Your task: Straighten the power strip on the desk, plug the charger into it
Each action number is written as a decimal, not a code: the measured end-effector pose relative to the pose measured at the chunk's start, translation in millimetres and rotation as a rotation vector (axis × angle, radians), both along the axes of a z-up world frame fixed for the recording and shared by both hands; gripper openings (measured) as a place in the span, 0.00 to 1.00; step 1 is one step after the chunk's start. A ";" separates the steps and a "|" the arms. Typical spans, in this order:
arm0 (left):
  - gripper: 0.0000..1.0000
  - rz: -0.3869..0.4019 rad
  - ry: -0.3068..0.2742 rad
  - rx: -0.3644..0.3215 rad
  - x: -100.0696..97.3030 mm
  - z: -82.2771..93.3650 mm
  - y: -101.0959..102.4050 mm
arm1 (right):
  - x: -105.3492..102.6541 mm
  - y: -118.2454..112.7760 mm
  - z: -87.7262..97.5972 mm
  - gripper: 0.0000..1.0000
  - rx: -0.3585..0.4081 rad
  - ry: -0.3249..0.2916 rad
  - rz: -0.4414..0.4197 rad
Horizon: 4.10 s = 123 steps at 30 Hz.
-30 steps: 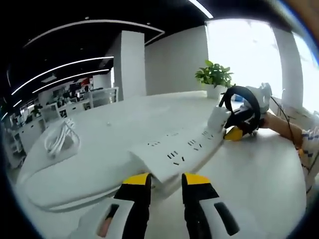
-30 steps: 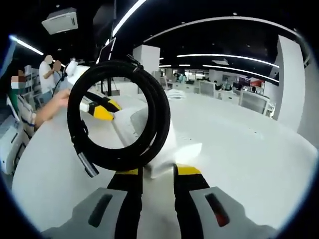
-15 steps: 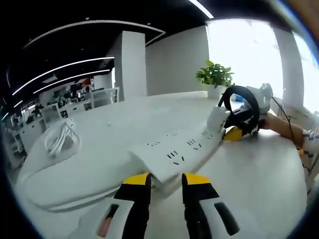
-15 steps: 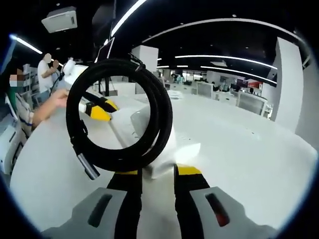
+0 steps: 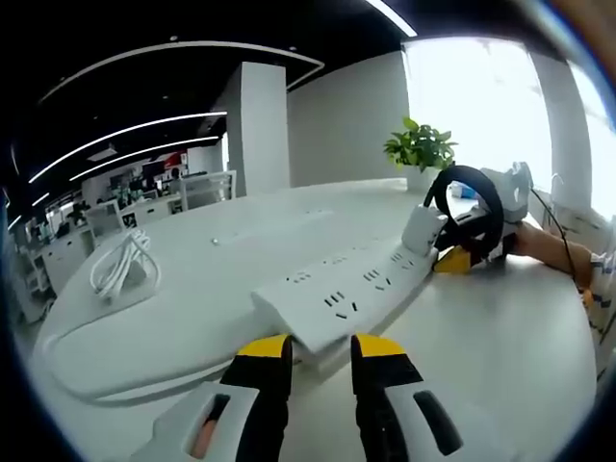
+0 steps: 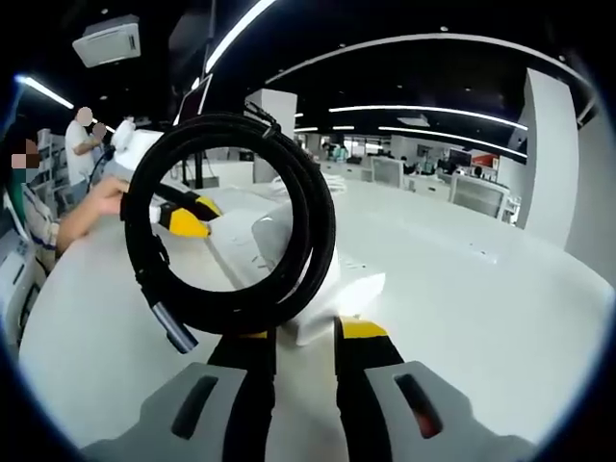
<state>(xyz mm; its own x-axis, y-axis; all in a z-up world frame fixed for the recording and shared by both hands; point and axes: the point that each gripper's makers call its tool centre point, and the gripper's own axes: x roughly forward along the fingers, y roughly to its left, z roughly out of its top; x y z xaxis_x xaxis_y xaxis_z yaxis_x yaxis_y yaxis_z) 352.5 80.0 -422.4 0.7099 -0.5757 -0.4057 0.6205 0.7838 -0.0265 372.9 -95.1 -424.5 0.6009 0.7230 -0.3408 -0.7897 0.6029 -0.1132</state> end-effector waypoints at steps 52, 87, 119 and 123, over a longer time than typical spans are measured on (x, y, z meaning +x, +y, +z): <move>0.25 -0.026 0.006 0.060 2.1 -6.6 -0.4 | 2.2 -14.9 4.7 0.21 -0.017 -0.020 -0.143; 0.26 0.114 -0.057 0.071 -24.0 7.6 40.1 | -20.2 -60.3 15.5 0.22 -0.019 -0.064 -0.357; 0.28 0.109 -0.095 -0.026 -94.2 33.3 22.3 | -74.0 -82.9 22.3 0.23 0.101 -0.013 -0.470; 0.28 0.112 -0.107 -0.018 -100.4 35.1 23.5 | -82.0 -83.3 25.1 0.24 0.084 -0.030 -0.474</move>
<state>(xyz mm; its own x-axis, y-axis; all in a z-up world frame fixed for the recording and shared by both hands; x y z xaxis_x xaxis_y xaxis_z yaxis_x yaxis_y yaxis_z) 252.1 103.5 -387.3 0.8084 -0.4971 -0.3151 0.5295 0.8481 0.0206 290.9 -178.4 -399.4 0.8798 0.3913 -0.2700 -0.4226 0.9038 -0.0672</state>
